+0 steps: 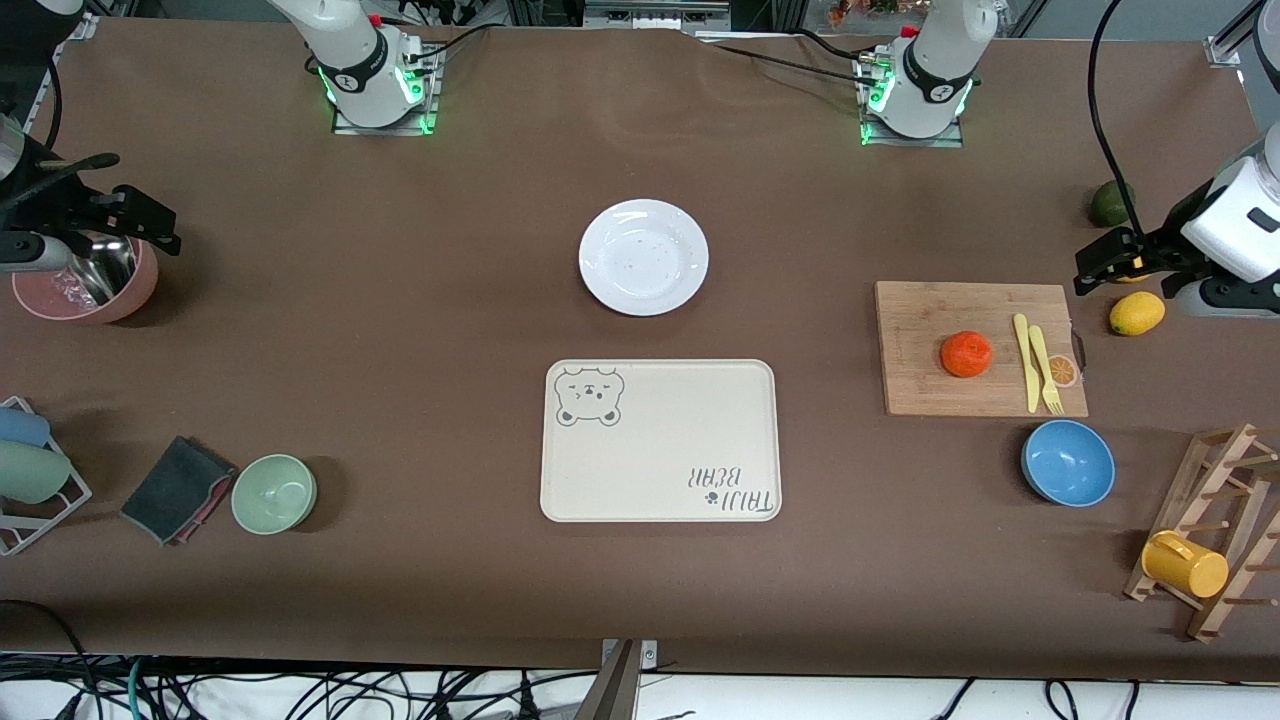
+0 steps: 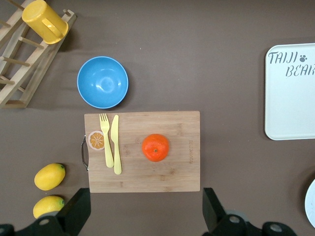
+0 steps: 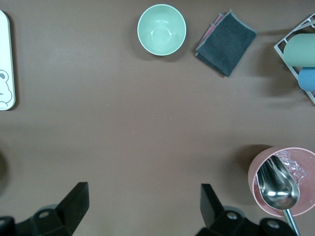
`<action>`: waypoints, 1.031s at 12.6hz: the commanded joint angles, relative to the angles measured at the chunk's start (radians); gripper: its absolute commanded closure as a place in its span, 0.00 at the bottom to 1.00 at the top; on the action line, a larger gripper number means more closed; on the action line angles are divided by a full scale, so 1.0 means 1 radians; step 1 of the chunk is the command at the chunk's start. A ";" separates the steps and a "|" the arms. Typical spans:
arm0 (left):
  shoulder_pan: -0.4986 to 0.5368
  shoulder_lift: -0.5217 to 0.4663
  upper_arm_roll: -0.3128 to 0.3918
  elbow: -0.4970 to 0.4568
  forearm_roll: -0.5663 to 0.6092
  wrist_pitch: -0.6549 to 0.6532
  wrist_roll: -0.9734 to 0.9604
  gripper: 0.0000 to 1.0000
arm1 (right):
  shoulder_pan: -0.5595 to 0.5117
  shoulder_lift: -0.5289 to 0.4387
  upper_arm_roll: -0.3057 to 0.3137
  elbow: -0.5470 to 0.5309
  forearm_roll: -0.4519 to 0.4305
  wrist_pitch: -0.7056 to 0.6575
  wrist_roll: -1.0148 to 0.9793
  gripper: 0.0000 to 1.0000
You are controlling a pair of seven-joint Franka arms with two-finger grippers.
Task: Place orange and plate with both arms
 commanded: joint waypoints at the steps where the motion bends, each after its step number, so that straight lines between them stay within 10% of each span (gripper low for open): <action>1: 0.005 -0.020 0.002 -0.021 -0.022 0.010 0.026 0.00 | -0.003 -0.003 0.007 0.006 0.002 0.001 0.014 0.00; 13: 0.005 -0.019 0.002 -0.019 -0.022 0.007 0.026 0.00 | -0.005 -0.003 0.005 0.008 0.008 -0.011 0.010 0.00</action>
